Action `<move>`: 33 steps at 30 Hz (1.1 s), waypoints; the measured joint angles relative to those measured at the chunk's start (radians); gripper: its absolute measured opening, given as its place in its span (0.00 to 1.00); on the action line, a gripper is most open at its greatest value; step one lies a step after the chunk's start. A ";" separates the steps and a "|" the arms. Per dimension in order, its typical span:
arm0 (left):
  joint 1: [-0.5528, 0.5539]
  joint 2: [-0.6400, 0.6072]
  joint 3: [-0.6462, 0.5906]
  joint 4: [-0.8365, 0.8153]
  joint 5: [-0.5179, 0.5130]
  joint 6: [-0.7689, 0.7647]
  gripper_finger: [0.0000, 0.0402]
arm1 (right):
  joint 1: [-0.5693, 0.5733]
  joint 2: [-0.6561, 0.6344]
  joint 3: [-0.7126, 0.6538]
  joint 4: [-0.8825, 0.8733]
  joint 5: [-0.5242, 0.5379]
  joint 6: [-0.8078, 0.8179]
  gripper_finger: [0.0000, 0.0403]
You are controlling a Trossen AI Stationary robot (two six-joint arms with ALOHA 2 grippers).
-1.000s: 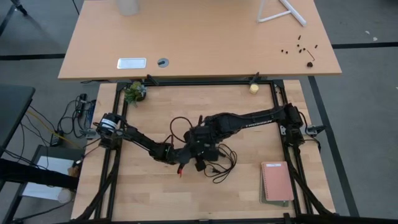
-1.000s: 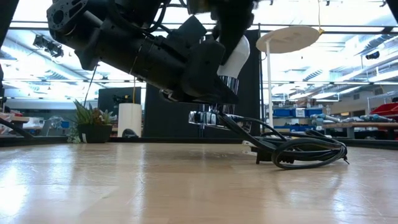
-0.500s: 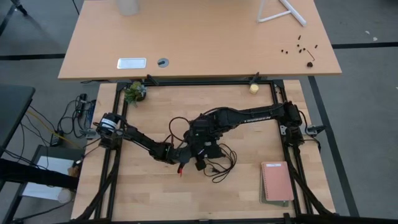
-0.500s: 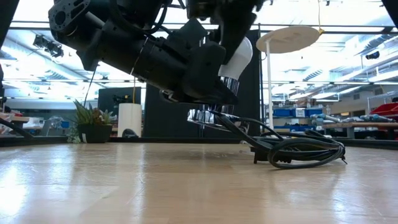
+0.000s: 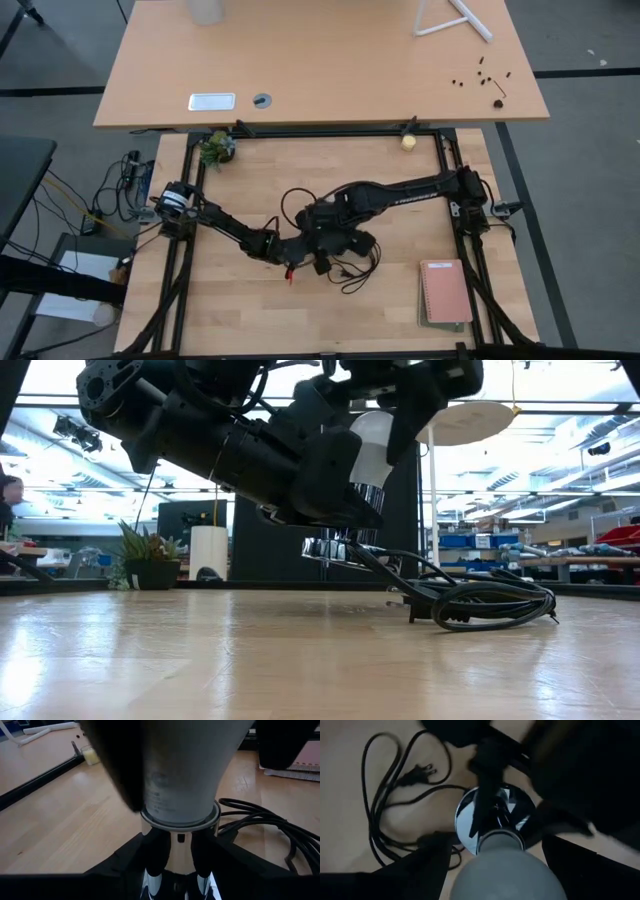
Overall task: Screw lightbulb
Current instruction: Insert the light bulb into the lamp
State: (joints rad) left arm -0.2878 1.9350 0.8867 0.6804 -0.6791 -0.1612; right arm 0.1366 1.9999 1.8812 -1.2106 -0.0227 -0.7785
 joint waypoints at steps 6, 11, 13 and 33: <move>0.000 0.000 0.000 0.001 0.000 0.000 0.49 | 0.014 0.000 0.000 -0.009 0.002 -0.218 0.79; 0.000 0.000 0.000 0.001 -0.001 0.000 0.49 | 0.010 0.006 0.000 -0.023 0.069 -0.268 0.77; 0.000 0.000 0.000 0.001 0.000 0.000 0.49 | 0.006 0.008 -0.006 -0.022 0.076 -0.284 0.75; 0.000 0.000 -0.001 0.005 -0.004 -0.002 0.49 | -0.018 0.011 -0.037 0.091 0.060 0.695 0.70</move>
State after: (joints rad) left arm -0.2878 1.9350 0.8860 0.6853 -0.6831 -0.1631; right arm 0.1186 2.0106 1.8446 -1.1197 0.0376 -0.0830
